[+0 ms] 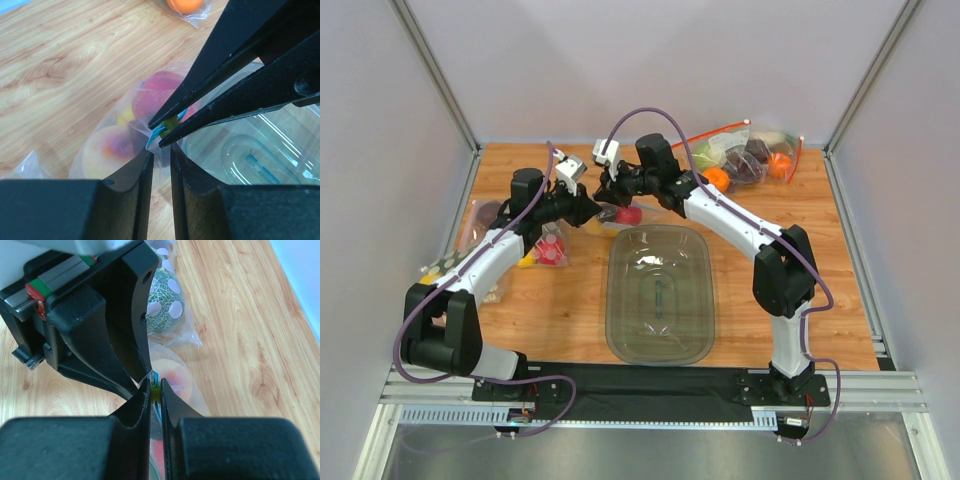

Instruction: Open the zip-top bag and remove the fake food

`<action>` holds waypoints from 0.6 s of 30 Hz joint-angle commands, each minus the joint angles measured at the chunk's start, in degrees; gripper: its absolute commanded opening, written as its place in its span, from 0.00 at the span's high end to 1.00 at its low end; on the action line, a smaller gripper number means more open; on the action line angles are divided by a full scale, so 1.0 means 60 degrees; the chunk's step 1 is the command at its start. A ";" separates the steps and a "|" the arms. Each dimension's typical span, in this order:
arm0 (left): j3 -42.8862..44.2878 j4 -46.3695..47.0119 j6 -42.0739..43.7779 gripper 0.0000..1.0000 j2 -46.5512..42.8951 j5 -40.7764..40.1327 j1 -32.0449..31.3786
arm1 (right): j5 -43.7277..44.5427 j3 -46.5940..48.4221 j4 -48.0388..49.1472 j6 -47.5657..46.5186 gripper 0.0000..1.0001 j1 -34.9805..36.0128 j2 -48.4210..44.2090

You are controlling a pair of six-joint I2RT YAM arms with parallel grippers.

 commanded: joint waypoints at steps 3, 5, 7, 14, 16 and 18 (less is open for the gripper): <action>0.0285 0.0674 0.0080 0.75 -0.0051 0.0488 0.0021 | -0.0094 0.0439 -0.0039 -0.0251 1.00 0.0066 -0.0040; 0.0270 0.0776 0.0050 0.88 0.0051 0.0517 0.0021 | -0.0109 0.0425 -0.0098 -0.0280 1.00 0.0066 -0.0055; 0.0284 0.0835 0.0035 0.99 0.0124 0.0590 0.0035 | -0.0080 0.0425 -0.0185 -0.0324 1.00 0.0051 -0.0069; 0.0094 0.1157 -0.0082 1.00 0.0154 0.0504 0.0021 | 0.0271 0.0323 -0.0537 -0.0646 1.00 0.0022 -0.0069; 0.0021 0.1333 -0.0299 1.00 0.0081 0.0357 0.0035 | 0.0418 0.0161 -0.0567 -0.0734 1.00 0.0007 -0.0099; -0.0067 0.1465 -0.0433 1.00 0.0008 0.0254 0.0108 | 0.0651 -0.0028 -0.0610 -0.0866 1.00 -0.0052 -0.0128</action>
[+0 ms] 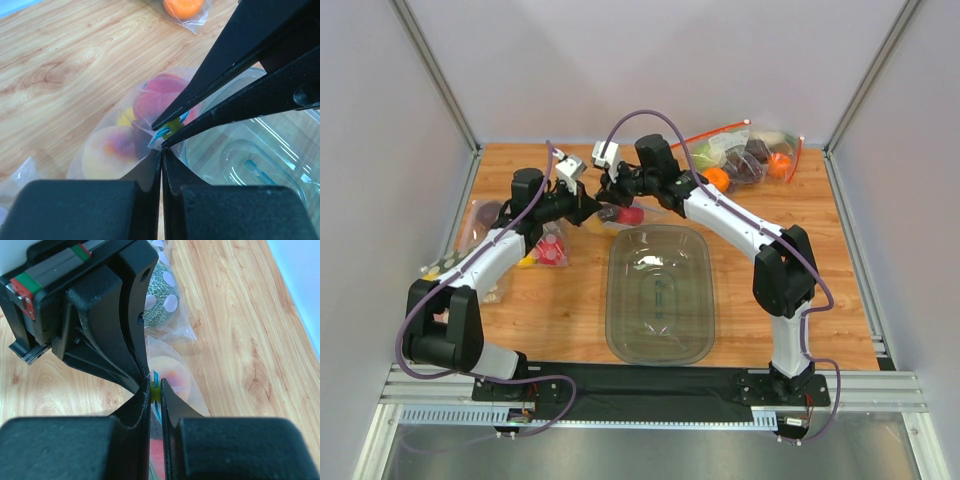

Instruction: Open the zip-top bag and remove the fake food

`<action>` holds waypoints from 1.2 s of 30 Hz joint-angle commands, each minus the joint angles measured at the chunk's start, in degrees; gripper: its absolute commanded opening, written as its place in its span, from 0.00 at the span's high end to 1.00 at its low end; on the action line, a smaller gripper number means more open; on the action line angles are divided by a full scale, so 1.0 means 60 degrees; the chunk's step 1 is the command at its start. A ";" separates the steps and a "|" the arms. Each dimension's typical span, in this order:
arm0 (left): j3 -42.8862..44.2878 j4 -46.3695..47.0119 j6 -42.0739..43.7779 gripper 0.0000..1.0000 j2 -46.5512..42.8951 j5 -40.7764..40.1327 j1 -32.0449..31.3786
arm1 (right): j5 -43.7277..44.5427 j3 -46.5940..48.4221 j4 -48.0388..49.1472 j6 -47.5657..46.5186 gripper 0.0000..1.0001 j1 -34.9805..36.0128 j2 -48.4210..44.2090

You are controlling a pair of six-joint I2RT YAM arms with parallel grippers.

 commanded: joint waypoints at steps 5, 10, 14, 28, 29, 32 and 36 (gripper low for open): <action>-0.0082 0.1204 -0.0551 1.00 -0.0207 0.0079 0.0357 | 0.0719 -0.0406 -0.0451 -0.0517 1.00 -0.0216 -0.0216; -0.0287 0.1745 -0.0947 1.00 -0.0281 0.0342 0.0635 | 0.0954 -0.0742 -0.0495 -0.0546 1.00 -0.0392 -0.0245; -0.0273 0.1674 -0.0947 1.00 -0.0295 0.0299 0.0738 | 0.1071 -0.0904 -0.0495 -0.0517 1.00 -0.0567 -0.0318; -0.0273 0.1234 -0.1050 1.00 -0.0573 -0.0725 0.1178 | 0.1598 -0.1549 -0.0568 -0.0342 1.00 -0.1110 -0.0729; -0.0273 0.1205 -0.1050 1.00 -0.0588 -0.0785 0.1178 | 0.1628 -0.1564 -0.0583 -0.0312 1.00 -0.1154 -0.0772; -0.0258 0.1117 -0.1123 1.00 -0.0603 -0.1136 0.1193 | 0.1817 -0.1710 -0.0597 -0.0166 1.00 -0.1169 -0.0860; -0.0214 0.0795 -0.1254 1.00 -0.0705 -0.1956 0.1193 | 0.2067 -0.2032 -0.0583 0.0112 1.00 -0.1183 -0.1094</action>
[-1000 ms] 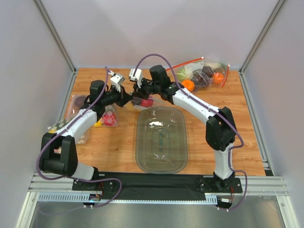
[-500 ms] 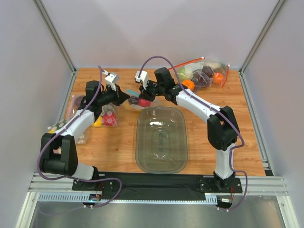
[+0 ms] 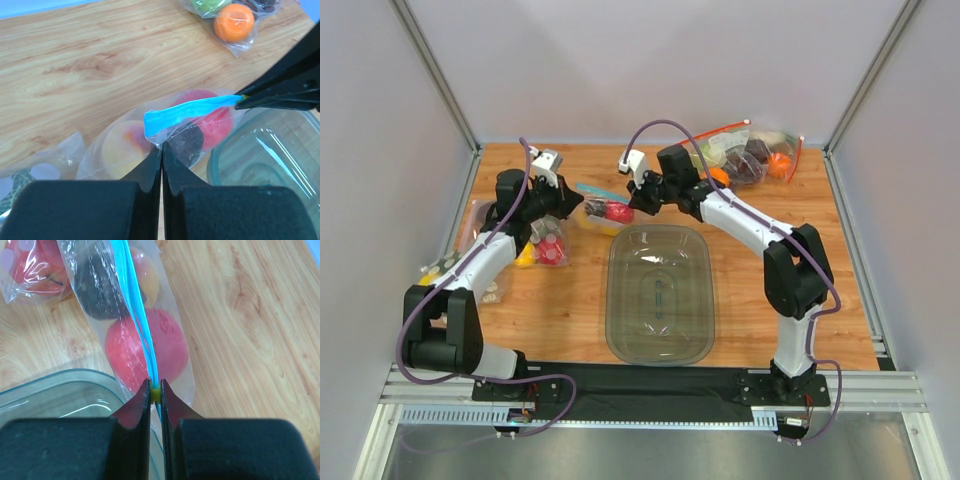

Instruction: Open the zip-top bag and remove the fake food

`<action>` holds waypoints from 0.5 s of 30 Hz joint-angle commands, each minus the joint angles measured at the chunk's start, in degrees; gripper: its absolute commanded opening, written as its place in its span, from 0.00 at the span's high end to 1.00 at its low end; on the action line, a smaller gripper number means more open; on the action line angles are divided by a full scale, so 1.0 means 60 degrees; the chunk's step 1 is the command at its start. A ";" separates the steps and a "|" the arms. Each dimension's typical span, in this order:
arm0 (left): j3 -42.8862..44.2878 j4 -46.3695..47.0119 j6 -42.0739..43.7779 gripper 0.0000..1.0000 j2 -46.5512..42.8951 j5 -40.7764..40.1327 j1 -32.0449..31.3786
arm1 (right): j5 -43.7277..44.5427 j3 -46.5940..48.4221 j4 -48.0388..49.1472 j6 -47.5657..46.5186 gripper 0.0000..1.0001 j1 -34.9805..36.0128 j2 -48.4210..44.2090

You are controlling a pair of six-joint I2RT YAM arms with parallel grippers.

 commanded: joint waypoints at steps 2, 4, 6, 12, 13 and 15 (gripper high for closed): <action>0.0150 -0.0062 -0.0085 1.00 -0.0524 -0.1518 0.0257 | 0.0971 -0.0498 -0.0346 0.0433 1.00 -0.0233 -0.0676; 0.0165 -0.0150 -0.0100 1.00 -0.0596 -0.1913 0.0257 | 0.1074 -0.0646 -0.0375 0.0536 1.00 -0.0233 -0.0880; 0.0194 -0.0267 -0.0144 1.00 -0.0611 -0.2118 0.0257 | 0.1191 -0.0924 -0.0375 0.0683 1.00 -0.0233 -0.1027; 0.0209 -0.0472 -0.0217 1.00 -0.0611 -0.2792 0.0257 | 0.1630 -0.1466 -0.0580 0.0932 1.00 -0.0232 -0.1496; 0.0223 -0.0502 -0.0217 1.00 -0.0597 -0.2866 0.0257 | 0.1703 -0.1510 -0.0624 0.0961 1.00 -0.0218 -0.1540; 0.0253 -0.0575 -0.0188 1.00 -0.0597 -0.3012 0.0257 | 0.1821 -0.1656 -0.0683 0.1020 1.00 -0.0218 -0.1672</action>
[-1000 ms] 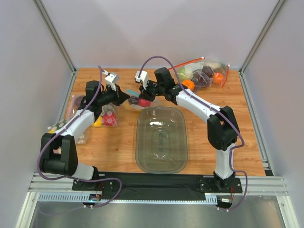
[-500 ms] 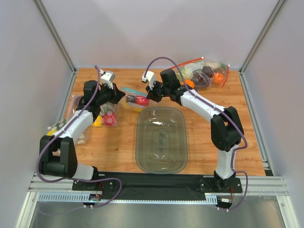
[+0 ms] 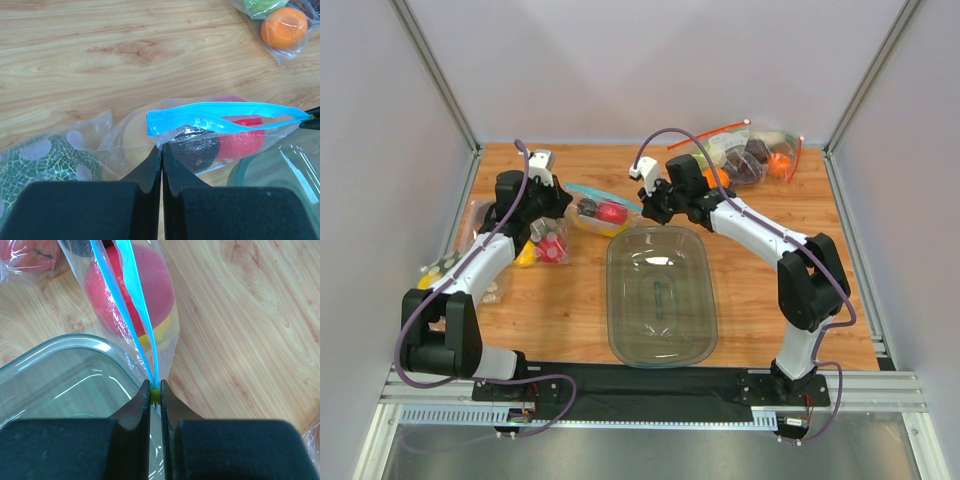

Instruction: Open the zip-top bag and remove the fake food

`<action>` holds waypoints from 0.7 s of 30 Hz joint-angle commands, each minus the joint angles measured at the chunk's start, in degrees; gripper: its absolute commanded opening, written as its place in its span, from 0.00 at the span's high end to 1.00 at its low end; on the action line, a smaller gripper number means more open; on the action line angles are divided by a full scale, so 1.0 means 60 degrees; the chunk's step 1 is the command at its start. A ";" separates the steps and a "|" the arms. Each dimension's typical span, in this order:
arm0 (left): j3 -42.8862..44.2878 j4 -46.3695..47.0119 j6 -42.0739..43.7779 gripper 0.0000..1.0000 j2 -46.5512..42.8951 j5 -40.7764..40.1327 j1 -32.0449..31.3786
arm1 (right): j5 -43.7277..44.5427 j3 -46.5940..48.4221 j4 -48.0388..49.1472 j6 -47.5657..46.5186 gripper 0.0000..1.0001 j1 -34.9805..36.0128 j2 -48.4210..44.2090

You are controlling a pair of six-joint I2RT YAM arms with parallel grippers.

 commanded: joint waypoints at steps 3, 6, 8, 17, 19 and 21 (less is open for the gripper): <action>0.0326 -0.0109 0.0016 1.00 -0.0338 -0.1225 0.0246 | 0.0937 -0.0288 -0.0658 0.0292 1.00 -0.0203 -0.0638; 0.0326 -0.0080 -0.0013 1.00 -0.0352 -0.1240 0.0246 | 0.1025 -0.0288 -0.0848 0.0350 1.00 -0.0218 -0.0682; 0.0341 -0.0051 0.0001 1.00 -0.0396 -0.1182 0.0231 | 0.1025 -0.0303 -0.0907 0.0380 1.00 -0.0218 -0.0697; 0.0780 -0.0681 0.0236 1.00 -0.0397 -0.1226 0.0246 | 0.1128 -0.0332 -0.1229 0.0483 1.00 -0.0203 -0.0536; 0.0795 -0.0623 0.0192 1.00 -0.0353 -0.1123 0.0246 | 0.1127 -0.0347 -0.1317 0.0497 1.00 -0.0218 -0.0536; 0.0780 -0.0535 0.0192 1.00 -0.0309 -0.0933 0.0246 | 0.1157 -0.0317 -0.1405 0.0483 1.00 -0.0218 -0.0565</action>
